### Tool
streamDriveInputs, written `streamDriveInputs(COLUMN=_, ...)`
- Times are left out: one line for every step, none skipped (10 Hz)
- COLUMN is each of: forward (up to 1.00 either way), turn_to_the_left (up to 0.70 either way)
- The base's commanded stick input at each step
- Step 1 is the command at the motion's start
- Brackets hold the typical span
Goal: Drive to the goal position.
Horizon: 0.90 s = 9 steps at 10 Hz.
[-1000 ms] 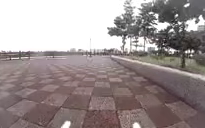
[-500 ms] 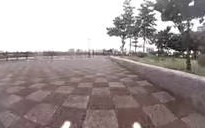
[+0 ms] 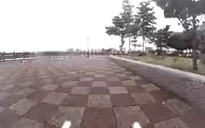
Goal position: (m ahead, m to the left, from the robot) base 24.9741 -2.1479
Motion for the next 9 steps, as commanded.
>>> streamDriveInputs(forward=0.7, turn_to_the_left=0.0)
streamDriveInputs(forward=0.7, turn_to_the_left=0.0)
streamDriveInputs(forward=0.7, turn_to_the_left=0.0)
streamDriveInputs(forward=0.7, turn_to_the_left=0.0)
streamDriveInputs(forward=0.7, turn_to_the_left=0.0)
streamDriveInputs(forward=0.7, turn_to_the_left=0.0)
streamDriveInputs(forward=0.7, turn_to_the_left=0.0)
streamDriveInputs(forward=0.7, turn_to_the_left=0.0)
streamDriveInputs(forward=0.7, turn_to_the_left=0.0)
